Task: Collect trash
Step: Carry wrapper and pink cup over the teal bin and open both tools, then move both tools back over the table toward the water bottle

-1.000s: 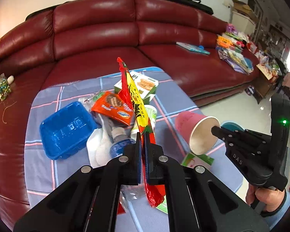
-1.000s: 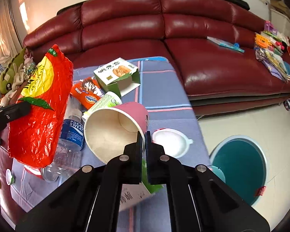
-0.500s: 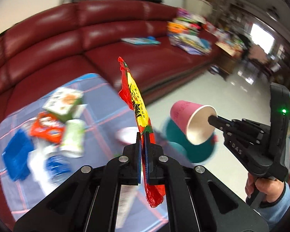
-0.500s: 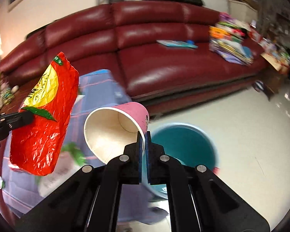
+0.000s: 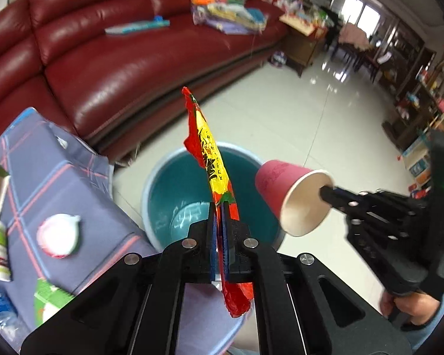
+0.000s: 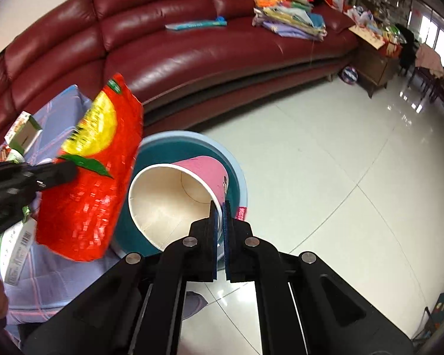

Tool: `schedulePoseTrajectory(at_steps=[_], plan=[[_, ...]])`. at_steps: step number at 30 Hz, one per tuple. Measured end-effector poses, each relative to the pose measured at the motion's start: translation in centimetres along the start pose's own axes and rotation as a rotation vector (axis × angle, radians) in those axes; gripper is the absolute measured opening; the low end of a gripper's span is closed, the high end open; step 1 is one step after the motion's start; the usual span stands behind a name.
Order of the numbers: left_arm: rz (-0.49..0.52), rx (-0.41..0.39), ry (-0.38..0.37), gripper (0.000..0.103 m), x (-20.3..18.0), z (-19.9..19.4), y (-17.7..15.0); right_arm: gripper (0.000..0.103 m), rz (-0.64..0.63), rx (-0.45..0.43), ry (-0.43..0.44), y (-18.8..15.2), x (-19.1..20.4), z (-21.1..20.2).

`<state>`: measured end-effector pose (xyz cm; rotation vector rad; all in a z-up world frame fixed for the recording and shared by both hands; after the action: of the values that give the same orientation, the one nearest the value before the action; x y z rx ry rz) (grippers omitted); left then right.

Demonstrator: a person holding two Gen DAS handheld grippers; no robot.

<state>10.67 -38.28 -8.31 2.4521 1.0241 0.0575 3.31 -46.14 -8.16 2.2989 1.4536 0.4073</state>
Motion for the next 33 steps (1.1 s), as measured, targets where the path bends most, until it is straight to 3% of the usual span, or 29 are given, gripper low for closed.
schedulePoseTrajectory(at_steps=[4, 5, 8, 17, 20, 22, 23, 31, 33], plan=[[-0.003, 0.055, 0.039, 0.008, 0.6, 2.7, -0.4, 0.003, 0.002, 0.027, -0.002, -0.3, -0.2, 1.3], [-0.010, 0.060, 0.049, 0.016, 0.9, 3.2, -0.4, 0.003, 0.001, 0.033, -0.002, -0.4, -0.1, 1.6], [-0.027, 0.032, 0.110, 0.055, 2.1, 2.9, -0.5, 0.003, -0.007, 0.046, 0.001, -0.7, 0.4, 2.3], [-0.040, 0.008, 0.152, 0.072, 4.0, 0.9, -1.5, 0.004, -0.010, 0.097, 0.021, -0.5, 1.2, 4.5], [-0.062, -0.005, 0.161, 0.081, 5.2, -0.1, -2.0, 0.018, -0.017, 0.110, 0.035, -0.4, 2.0, 4.8], [-0.082, -0.019, 0.170, 0.084, 6.0, -1.1, -2.3, 0.059, -0.016, 0.099, 0.035, -0.3, 2.3, 4.6], [-0.092, -0.024, 0.172, 0.086, 6.3, -1.4, -2.5, 0.065, -0.012, 0.090, 0.034, -0.2, 2.3, 4.4], [-0.186, -0.056, 0.184, 0.095, 8.9, -4.6, -4.0, 0.087, 0.006, 0.078, 0.030, 0.0, 2.9, 3.2], [-0.200, -0.060, 0.186, 0.096, 9.2, -5.4, -4.6, 0.087, 0.007, 0.088, 0.041, -0.1, 3.4, 2.8]])
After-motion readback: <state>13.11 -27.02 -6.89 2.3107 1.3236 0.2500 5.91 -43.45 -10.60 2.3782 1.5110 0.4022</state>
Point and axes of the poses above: each gripper's, at about its wrist camera, not at the fingertips, and z roughly the way its jaws point, x to its left, y to its top, the point moved 5 cm from there along z, roughly the way its jaws point, and after that the axes turned 5 degrees about x, right-handed, at the moved point
